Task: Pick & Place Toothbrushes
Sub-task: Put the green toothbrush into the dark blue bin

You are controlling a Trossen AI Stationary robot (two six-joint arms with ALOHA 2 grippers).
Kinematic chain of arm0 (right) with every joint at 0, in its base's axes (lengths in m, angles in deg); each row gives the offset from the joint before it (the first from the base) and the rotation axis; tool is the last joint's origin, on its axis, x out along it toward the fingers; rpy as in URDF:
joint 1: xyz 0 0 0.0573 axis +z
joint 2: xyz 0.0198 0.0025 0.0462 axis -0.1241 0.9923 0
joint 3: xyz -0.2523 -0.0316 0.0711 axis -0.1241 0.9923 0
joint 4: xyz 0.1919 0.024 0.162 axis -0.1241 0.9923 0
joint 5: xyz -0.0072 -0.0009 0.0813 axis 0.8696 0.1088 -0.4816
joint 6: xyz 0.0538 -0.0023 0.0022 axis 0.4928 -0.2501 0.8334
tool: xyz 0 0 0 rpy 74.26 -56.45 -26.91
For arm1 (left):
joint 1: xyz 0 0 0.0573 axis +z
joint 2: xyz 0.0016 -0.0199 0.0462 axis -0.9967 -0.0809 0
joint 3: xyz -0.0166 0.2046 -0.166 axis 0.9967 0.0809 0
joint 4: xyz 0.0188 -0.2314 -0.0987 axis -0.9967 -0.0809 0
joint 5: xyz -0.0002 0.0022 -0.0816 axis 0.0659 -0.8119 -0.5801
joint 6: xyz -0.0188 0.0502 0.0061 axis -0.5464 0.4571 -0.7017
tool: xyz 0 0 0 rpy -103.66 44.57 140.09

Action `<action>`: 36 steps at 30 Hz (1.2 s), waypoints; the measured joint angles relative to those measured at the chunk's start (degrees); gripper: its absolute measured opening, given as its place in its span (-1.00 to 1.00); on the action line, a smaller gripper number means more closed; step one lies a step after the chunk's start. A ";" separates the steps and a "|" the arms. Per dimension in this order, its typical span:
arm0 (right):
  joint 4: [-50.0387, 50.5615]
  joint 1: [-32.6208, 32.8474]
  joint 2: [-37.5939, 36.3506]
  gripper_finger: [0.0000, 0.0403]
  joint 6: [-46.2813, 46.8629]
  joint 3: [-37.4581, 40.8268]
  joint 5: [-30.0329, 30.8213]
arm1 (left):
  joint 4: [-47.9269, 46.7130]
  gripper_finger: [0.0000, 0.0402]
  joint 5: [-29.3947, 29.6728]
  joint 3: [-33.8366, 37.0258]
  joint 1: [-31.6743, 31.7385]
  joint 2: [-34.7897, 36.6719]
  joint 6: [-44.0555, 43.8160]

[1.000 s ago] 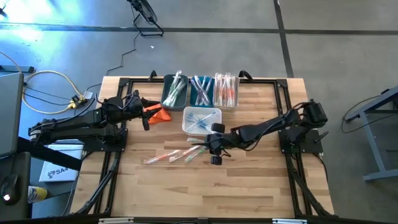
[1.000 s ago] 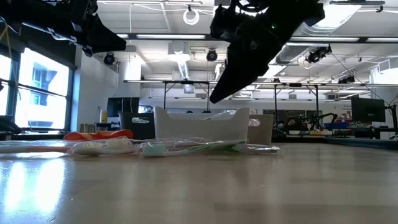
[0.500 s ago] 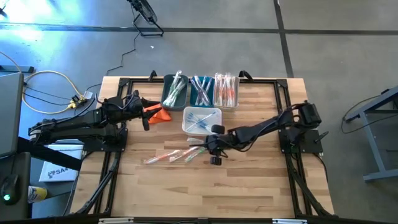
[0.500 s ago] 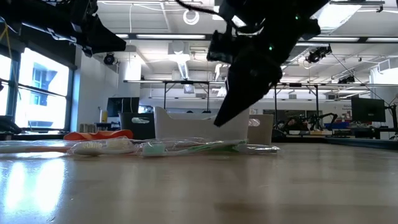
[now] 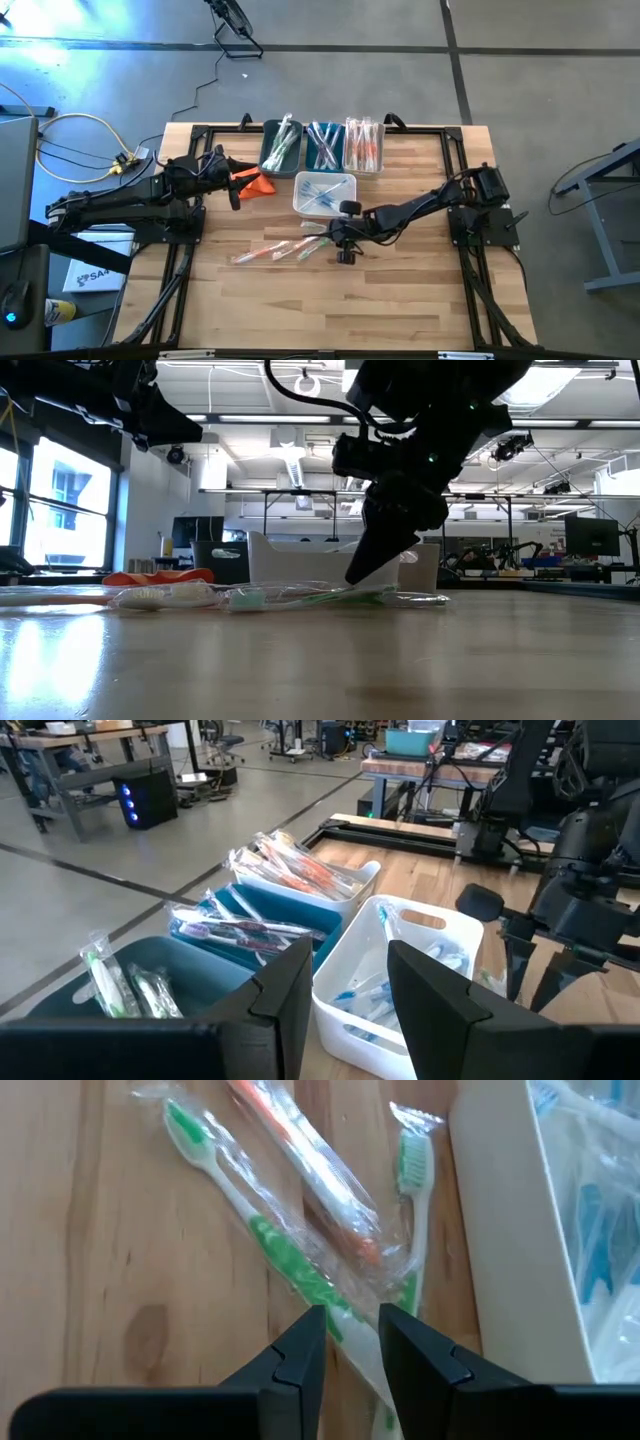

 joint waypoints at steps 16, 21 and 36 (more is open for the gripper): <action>-1.02 -0.11 0.58 -0.56 -0.03 2.14 0.28 | 0.01 -0.36 0.00 0.00 0.00 0.00 0.00; -1.25 -0.09 2.11 -0.56 -0.35 1.99 -0.42 | 0.02 -0.36 0.00 0.00 0.00 0.00 0.00; -1.51 0.07 0.66 -0.57 -1.11 2.32 -2.37 | 0.02 -0.36 0.00 0.00 0.02 0.02 0.00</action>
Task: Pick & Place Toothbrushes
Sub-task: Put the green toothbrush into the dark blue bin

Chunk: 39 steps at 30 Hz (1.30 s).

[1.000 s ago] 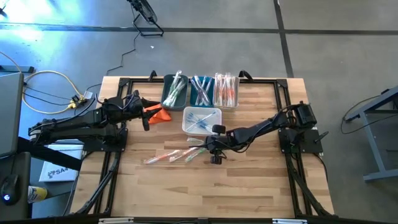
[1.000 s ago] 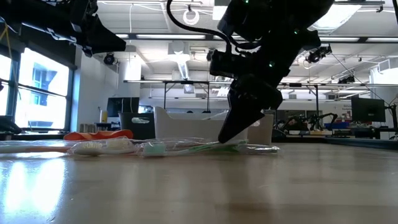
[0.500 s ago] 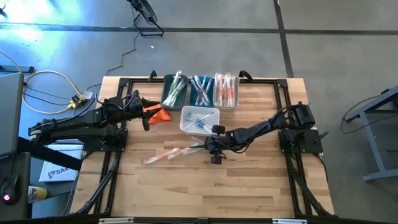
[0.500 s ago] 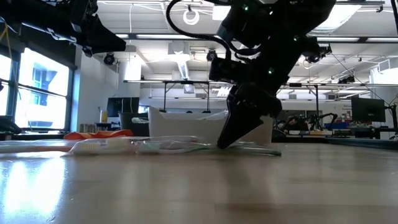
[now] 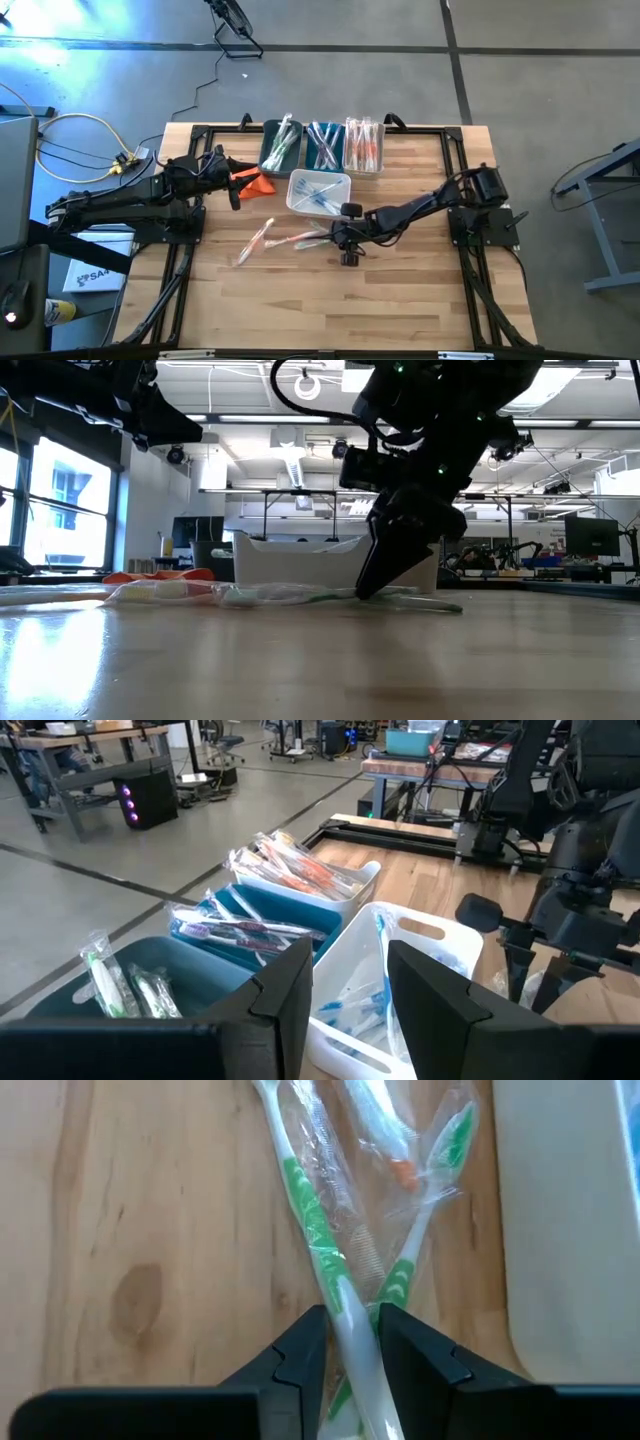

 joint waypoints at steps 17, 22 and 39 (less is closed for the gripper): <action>-0.19 0.00 -0.87 -0.89 0.02 -0.01 -2.67 | 0.00 -0.36 0.00 0.00 0.00 0.00 0.00; 0.09 0.00 -1.32 -0.95 0.02 -0.02 -4.54 | 0.00 -0.36 0.00 0.00 0.00 0.00 0.00; -0.38 0.00 -13.77 -0.94 -0.42 -0.13 0.88 | 0.00 -0.36 0.00 0.00 0.00 0.00 0.00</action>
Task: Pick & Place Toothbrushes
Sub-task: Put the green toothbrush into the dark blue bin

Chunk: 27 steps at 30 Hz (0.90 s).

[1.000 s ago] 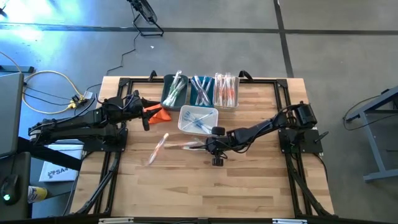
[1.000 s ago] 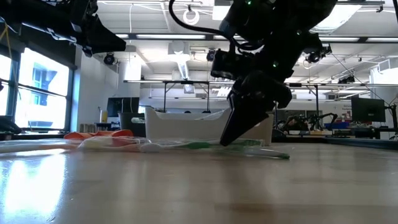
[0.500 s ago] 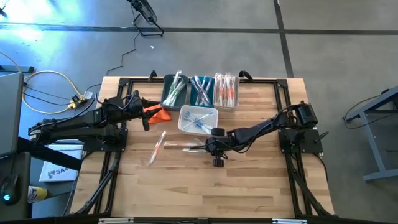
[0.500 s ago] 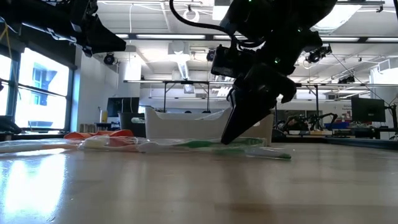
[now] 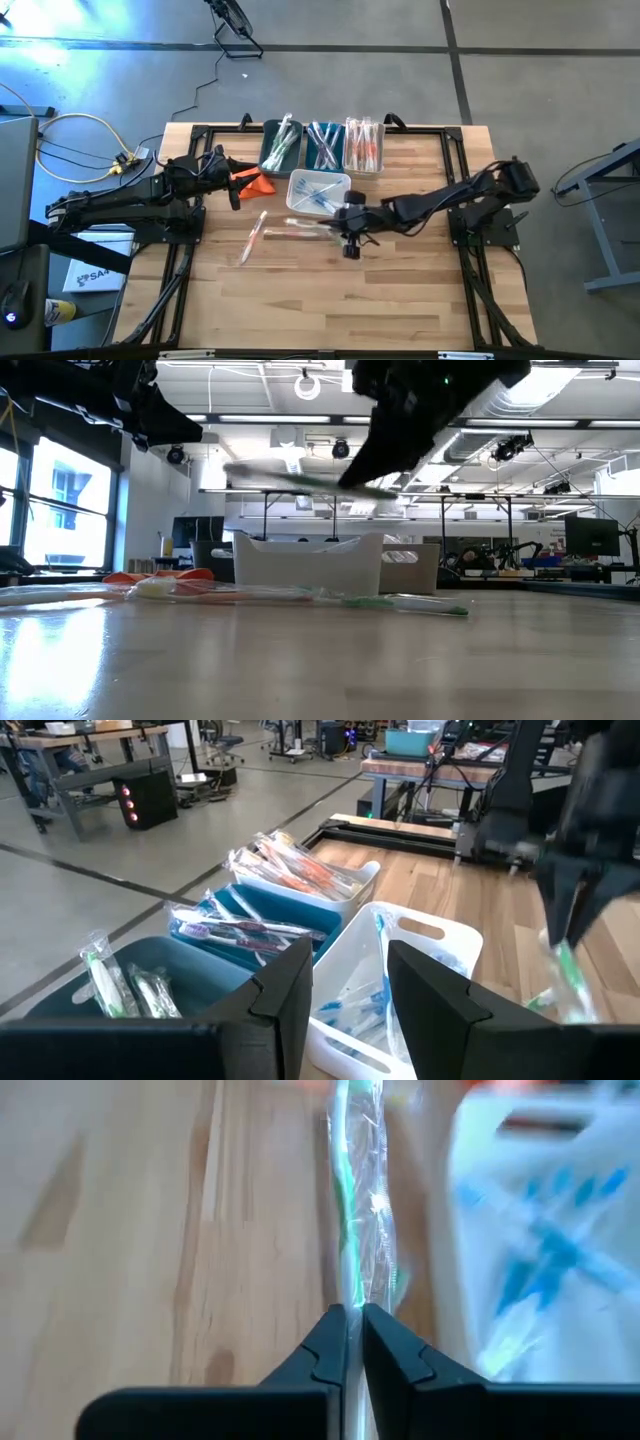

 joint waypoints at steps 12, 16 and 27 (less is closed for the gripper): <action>-7.75 -0.50 -7.61 -0.94 -7.11 -0.04 14.44 | 0.04 -0.36 0.00 0.00 0.00 0.00 0.00; -9.71 -2.19 -7.61 -0.94 -8.80 -0.02 14.67 | 0.02 -0.36 0.04 0.00 0.00 0.00 -0.04; -10.90 -7.91 -7.60 -0.94 -9.19 -0.02 11.07 | 0.01 -0.36 -0.04 0.00 0.00 -0.23 -5.12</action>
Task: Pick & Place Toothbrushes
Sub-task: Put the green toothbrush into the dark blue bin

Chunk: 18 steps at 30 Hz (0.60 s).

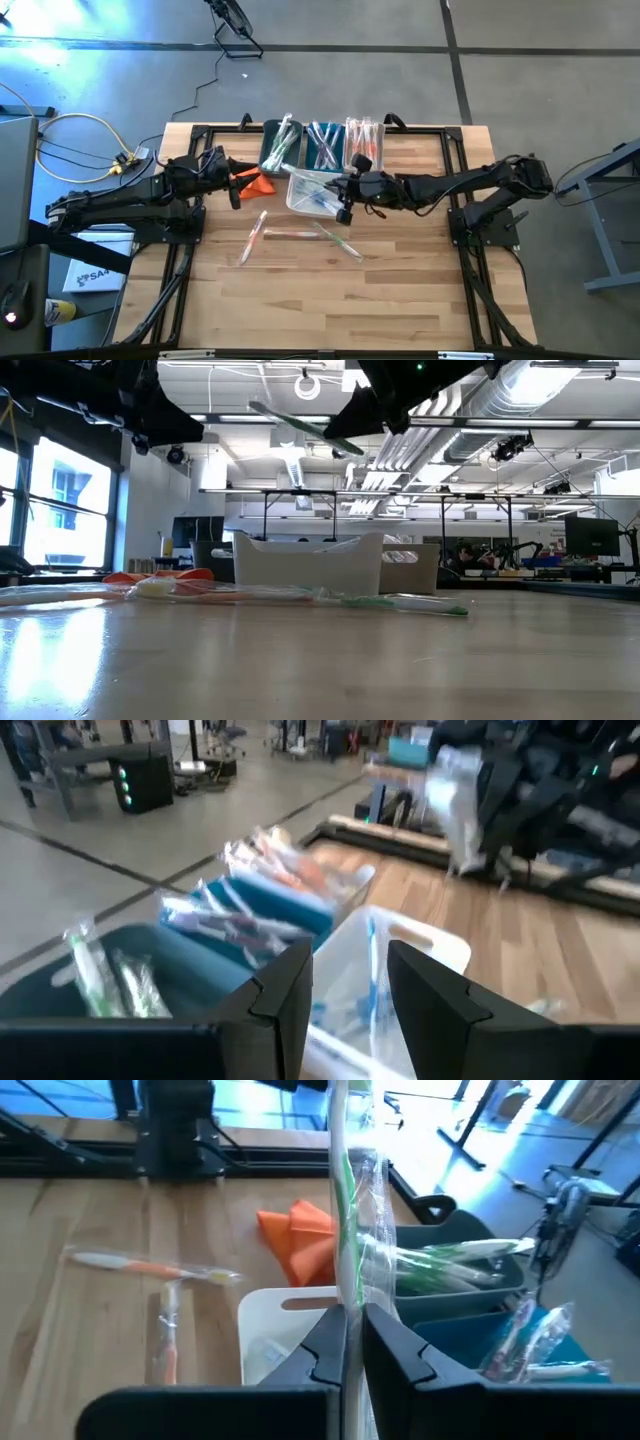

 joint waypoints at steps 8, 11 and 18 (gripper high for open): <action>-6.86 -3.20 0.01 -0.94 -1.45 0.02 -8.48 | 12.36 -0.36 -9.44 0.00 0.00 -7.02 2.14; -9.07 -3.10 0.01 -0.95 -1.82 0.00 -9.92 | 16.68 -0.36 -10.31 0.00 0.00 -11.24 2.12; -12.78 -2.17 0.01 -0.95 -3.03 0.02 -11.08 | 29.93 -0.36 -15.06 0.00 0.00 -21.48 2.16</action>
